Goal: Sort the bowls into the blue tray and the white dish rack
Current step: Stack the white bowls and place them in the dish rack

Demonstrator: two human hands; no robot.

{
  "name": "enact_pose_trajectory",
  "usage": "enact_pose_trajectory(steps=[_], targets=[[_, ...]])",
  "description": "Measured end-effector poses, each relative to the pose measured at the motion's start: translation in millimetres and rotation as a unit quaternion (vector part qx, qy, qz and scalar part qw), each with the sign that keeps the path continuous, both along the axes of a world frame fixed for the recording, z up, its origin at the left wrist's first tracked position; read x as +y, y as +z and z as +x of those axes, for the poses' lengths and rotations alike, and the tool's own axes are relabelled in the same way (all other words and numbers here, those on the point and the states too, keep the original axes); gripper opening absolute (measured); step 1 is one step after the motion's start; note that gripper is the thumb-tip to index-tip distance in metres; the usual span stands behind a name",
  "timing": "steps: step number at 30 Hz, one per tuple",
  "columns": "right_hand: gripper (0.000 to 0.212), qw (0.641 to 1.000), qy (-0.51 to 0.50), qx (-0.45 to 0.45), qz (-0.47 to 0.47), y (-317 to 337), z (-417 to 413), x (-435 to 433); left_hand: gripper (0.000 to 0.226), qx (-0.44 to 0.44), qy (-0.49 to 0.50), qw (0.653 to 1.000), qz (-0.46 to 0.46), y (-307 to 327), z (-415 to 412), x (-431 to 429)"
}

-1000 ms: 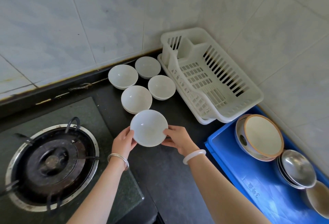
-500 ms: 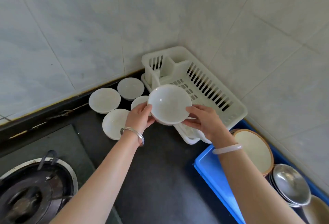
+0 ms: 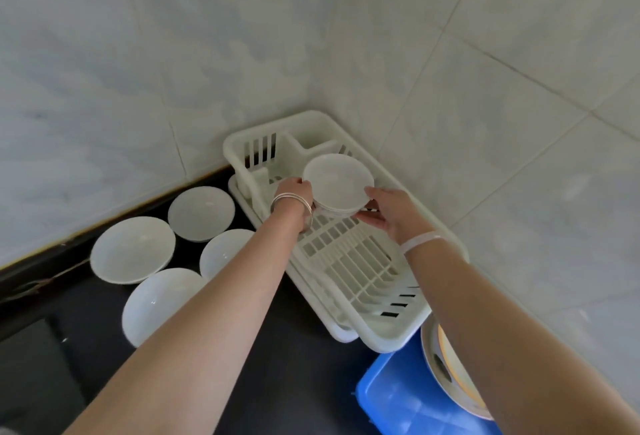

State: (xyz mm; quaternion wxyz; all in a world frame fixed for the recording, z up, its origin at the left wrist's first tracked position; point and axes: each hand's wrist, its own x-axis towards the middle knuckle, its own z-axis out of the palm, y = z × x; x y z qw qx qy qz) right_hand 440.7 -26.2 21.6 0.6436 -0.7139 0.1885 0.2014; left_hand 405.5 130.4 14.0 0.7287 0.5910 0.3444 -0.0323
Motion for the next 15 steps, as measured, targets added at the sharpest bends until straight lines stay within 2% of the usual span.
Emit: enact_pose_trajectory(steps=[5, 10, 15], targets=[[0.033, 1.0, -0.017, 0.021, 0.008, -23, 23, 10, 0.033, 0.043, -0.007, 0.998, 0.038, -27, 34, 2], [0.043, 0.999, -0.004, 0.022, -0.029, -38, 32, 18, 0.033, 0.053, -0.016, 0.998, 0.026, -41, 44, 4], [0.044, 0.999, -0.025, 0.027, -0.023, -50, 35, 18, 0.034, 0.038, -0.017, 0.999, -0.001, -49, 46, 3]])
